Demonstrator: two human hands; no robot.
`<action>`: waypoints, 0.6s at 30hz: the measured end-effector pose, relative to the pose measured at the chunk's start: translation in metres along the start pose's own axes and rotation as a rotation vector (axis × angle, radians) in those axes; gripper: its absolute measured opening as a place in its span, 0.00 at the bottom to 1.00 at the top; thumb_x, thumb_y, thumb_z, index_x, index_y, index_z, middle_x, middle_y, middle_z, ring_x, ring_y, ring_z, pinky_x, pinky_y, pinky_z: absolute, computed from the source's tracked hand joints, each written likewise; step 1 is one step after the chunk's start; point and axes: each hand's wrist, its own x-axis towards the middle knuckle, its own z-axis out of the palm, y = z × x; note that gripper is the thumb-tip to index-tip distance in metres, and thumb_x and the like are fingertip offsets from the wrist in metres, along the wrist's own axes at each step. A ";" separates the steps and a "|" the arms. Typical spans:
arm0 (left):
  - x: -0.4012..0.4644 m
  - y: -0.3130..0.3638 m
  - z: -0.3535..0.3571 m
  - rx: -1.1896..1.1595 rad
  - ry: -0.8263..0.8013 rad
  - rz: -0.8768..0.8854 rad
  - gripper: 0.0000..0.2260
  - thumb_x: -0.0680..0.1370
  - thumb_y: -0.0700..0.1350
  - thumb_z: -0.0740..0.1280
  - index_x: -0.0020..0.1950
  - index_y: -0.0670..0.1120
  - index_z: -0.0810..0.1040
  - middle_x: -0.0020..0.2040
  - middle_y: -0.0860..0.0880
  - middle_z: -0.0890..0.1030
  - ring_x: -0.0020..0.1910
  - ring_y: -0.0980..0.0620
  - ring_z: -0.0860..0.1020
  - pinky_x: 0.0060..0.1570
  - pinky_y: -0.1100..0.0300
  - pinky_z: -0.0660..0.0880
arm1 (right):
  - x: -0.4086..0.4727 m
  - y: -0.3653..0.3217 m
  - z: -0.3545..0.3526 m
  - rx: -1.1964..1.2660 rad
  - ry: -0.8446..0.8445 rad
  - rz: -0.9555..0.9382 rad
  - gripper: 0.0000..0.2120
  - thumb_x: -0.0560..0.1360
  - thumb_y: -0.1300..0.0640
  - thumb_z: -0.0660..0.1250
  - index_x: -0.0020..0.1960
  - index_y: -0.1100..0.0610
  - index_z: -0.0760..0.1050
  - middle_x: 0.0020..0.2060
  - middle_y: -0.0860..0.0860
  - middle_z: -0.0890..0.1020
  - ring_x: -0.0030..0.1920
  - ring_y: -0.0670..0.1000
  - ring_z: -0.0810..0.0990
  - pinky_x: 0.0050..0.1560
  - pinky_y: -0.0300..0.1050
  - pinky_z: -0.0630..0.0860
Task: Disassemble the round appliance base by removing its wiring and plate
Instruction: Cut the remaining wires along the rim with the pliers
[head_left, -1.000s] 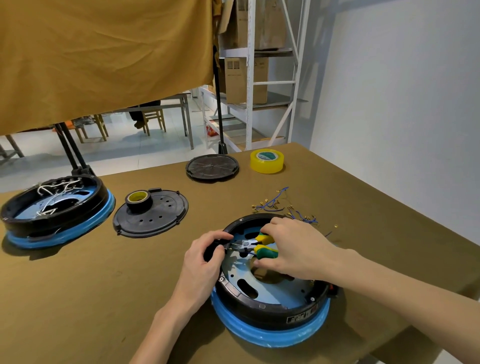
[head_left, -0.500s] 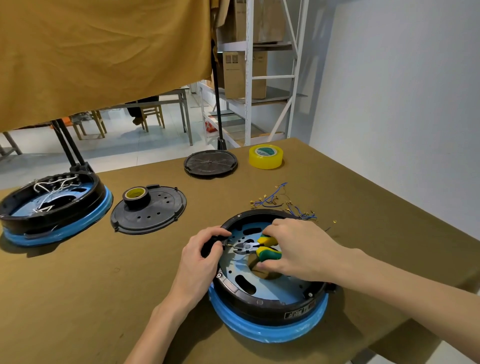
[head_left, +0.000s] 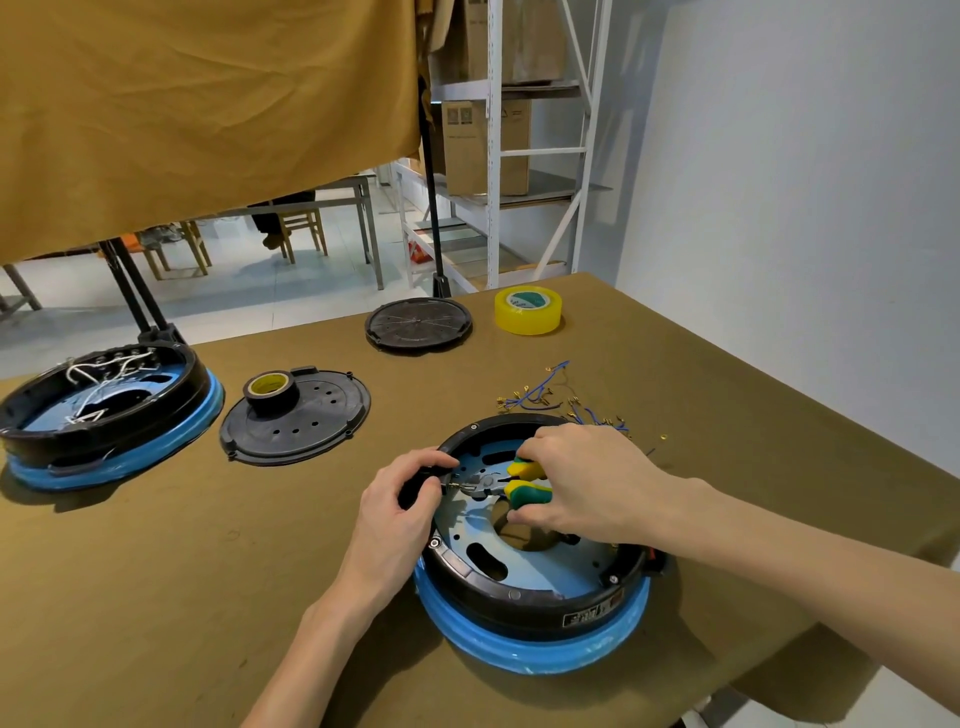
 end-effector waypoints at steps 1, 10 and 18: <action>0.000 0.000 0.000 0.002 -0.002 0.000 0.14 0.84 0.39 0.62 0.57 0.57 0.82 0.59 0.59 0.81 0.65 0.58 0.75 0.66 0.45 0.74 | 0.000 0.000 0.000 0.000 0.003 0.002 0.25 0.74 0.30 0.66 0.55 0.52 0.77 0.47 0.46 0.77 0.47 0.52 0.76 0.42 0.46 0.66; 0.000 0.001 0.000 0.005 -0.008 -0.007 0.14 0.84 0.39 0.62 0.57 0.56 0.82 0.59 0.58 0.81 0.64 0.57 0.76 0.66 0.45 0.75 | 0.004 -0.001 -0.002 -0.037 0.010 -0.019 0.25 0.74 0.31 0.66 0.55 0.52 0.77 0.48 0.47 0.80 0.50 0.53 0.79 0.42 0.47 0.71; -0.001 0.001 -0.004 0.061 -0.036 0.021 0.14 0.84 0.40 0.61 0.57 0.58 0.81 0.59 0.61 0.80 0.65 0.61 0.74 0.68 0.52 0.72 | 0.004 0.002 -0.005 0.217 -0.154 0.076 0.26 0.73 0.31 0.69 0.47 0.55 0.80 0.38 0.49 0.81 0.40 0.55 0.79 0.38 0.49 0.75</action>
